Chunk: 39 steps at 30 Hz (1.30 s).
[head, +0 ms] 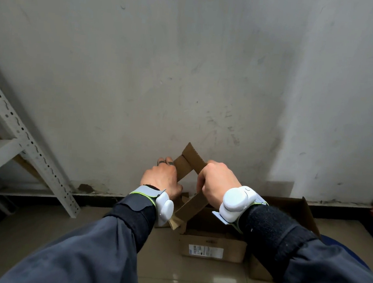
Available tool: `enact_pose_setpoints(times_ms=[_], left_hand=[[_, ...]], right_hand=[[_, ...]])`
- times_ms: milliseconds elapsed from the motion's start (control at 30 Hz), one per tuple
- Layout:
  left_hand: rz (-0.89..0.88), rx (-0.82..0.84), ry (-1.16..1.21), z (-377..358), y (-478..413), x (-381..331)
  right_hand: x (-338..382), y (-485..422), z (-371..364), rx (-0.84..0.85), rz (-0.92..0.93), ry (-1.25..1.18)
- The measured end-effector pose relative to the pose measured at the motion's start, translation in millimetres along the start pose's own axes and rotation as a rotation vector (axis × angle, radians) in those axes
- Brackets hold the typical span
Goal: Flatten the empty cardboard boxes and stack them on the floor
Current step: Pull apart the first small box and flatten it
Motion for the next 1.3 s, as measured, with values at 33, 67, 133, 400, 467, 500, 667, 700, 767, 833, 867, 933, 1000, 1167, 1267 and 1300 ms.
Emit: enact_pose_setpoints(times_ms=[33, 67, 133, 400, 467, 500, 667, 700, 767, 833, 867, 933, 1000, 1167, 1267, 1300], left_hand=[[-0.017, 0.026, 0.031, 1, 2, -4], [-0.032, 0.057, 0.065, 2, 3, -8], [-0.063, 0.131, 0.155, 3, 0, -14], [0.047, 0.372, 0.599, -1, -4, 7], [0.107, 0.467, 0.920, -1, 0, 3], [0.166, 0.549, 1.106, -2, 4, -1], [0.227, 0.931, 1.641, 5, 21, -29], [0.229, 0.862, 1.593, 4, 18, -25], [0.290, 0.675, 1.524, -2, 9, -10], [0.323, 0.590, 1.511, -8, 2, 1], [0.318, 0.594, 1.520, -8, 1, 4], [0.266, 0.624, 1.545, -8, -3, 6], [0.194, 0.629, 1.604, -2, -5, 9], [0.140, 0.656, 1.668, 2, -9, 11], [0.220, 0.607, 1.637, -7, -15, 22], [0.243, 0.599, 1.622, -10, -15, 25]], right_hand=[[-2, 0, 0, -0.003, -0.006, 0.004], [-4, 1, 0, -0.010, -0.012, 0.008], [-9, 1, 0, -0.033, -0.026, 0.014], [-15, -1, 11, -0.256, -0.027, -0.115], [-7, -3, 8, -0.278, 0.016, -0.219], [-2, -5, 5, -0.265, 0.039, -0.266], [12, -3, -2, -0.188, 0.128, -0.224], [17, -3, -3, -0.165, 0.171, -0.213], [23, -3, -6, -0.103, 0.239, -0.182], [18, -4, -15, -0.020, 0.246, -0.136], [11, -5, -20, 0.014, 0.202, -0.103], [-12, -4, -21, -0.009, 0.038, -0.066], [-33, 0, -11, -0.113, -0.141, -0.072], [-65, 15, -2, -0.194, -0.424, -0.202], [-67, 16, -3, -0.179, -0.420, -0.289], [-67, 16, -2, -0.191, -0.415, -0.296]])
Point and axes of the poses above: each hand's wrist, its own y-axis away from the middle knuckle, its own z-axis out of the back of the hand, x = y × z, the point moved 8 cm from there along -y, towards the middle knuckle, and after that the axes turned 14 degrees about z, right-handed, at the moved point
